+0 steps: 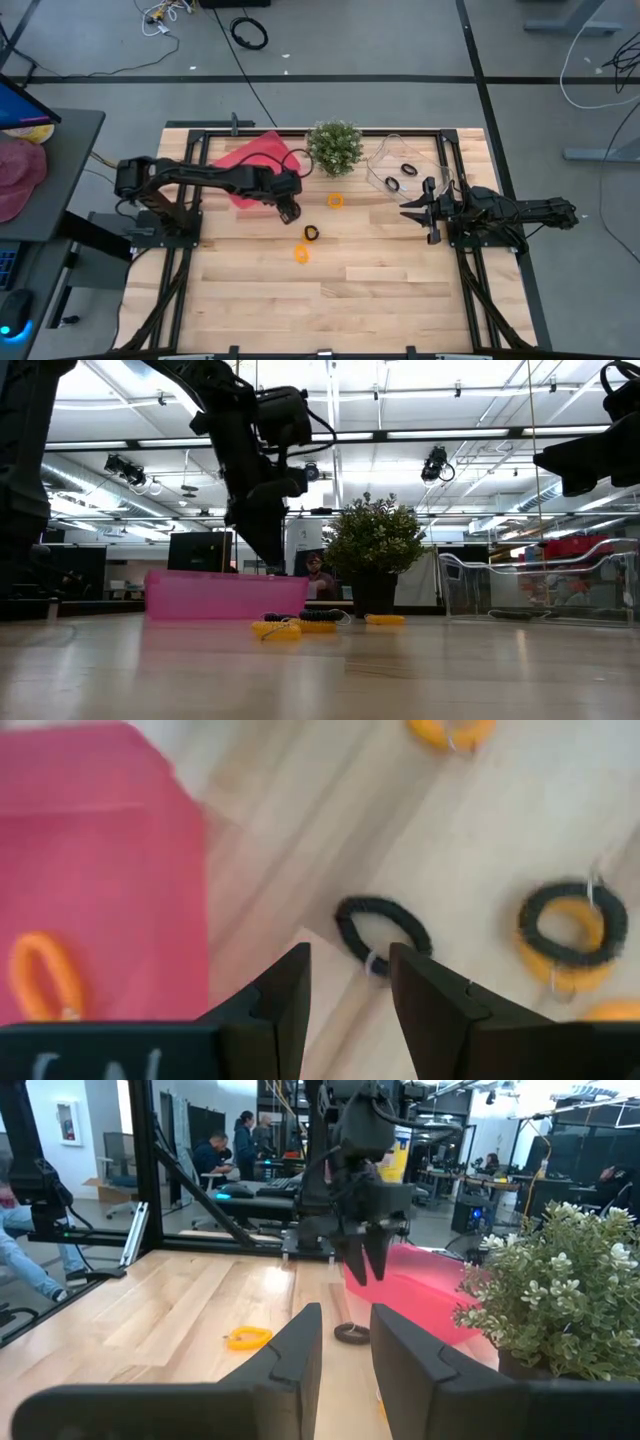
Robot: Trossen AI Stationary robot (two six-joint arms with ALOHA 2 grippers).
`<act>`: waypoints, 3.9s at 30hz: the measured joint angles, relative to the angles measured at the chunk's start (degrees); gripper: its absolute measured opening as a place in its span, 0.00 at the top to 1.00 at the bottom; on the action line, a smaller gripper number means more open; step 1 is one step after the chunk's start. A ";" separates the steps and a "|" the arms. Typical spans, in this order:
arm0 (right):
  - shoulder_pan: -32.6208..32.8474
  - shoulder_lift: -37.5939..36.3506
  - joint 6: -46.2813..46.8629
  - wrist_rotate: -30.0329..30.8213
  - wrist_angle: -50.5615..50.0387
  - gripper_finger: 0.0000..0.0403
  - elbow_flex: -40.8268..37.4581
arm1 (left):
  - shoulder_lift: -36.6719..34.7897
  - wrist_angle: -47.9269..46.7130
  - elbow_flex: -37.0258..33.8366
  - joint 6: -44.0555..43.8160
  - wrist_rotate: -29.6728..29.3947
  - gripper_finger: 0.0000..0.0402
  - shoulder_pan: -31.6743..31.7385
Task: Sort spring keychains
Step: Put the black spring keychain into the transparent bin
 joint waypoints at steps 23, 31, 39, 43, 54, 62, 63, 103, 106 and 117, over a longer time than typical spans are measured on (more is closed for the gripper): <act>0.00 0.00 0.00 0.02 0.05 0.77 0.02 | 14.70 5.79 0.23 5.16 10.49 0.72 5.60; -0.01 -0.01 0.00 0.02 0.03 0.77 0.02 | 12.69 4.86 -0.12 7.88 10.28 0.96 5.74; 0.01 0.01 0.00 0.05 0.03 0.77 0.02 | 5.71 3.16 -0.20 8.76 4.32 0.98 3.58; 0.00 0.00 0.00 0.03 0.03 0.77 0.02 | 0.12 3.08 -0.15 8.82 -1.33 0.99 1.81; -0.01 0.01 0.00 0.02 0.03 0.77 0.02 | -14.17 2.58 -0.11 12.49 -31.48 0.99 -8.27; -0.01 -0.01 0.00 0.02 0.03 0.77 0.02 | -16.72 3.83 -0.07 17.52 -50.45 0.99 -15.68; -0.01 0.00 0.00 0.02 0.03 0.77 0.02 | -16.80 3.70 -0.07 18.09 -52.67 0.99 -16.44; 0.01 5.90 -3.86 -2.82 52.19 0.77 0.11 | -18.43 17.81 -0.04 19.01 -31.89 0.98 -19.87; 0.01 11.14 -7.05 -1.77 55.36 0.77 1.70 | -18.43 18.17 -0.04 19.22 -31.81 0.98 -19.87; -0.74 40.13 -10.39 0.24 50.13 0.77 20.68 | -18.43 19.85 -0.04 20.24 -29.90 0.97 -19.96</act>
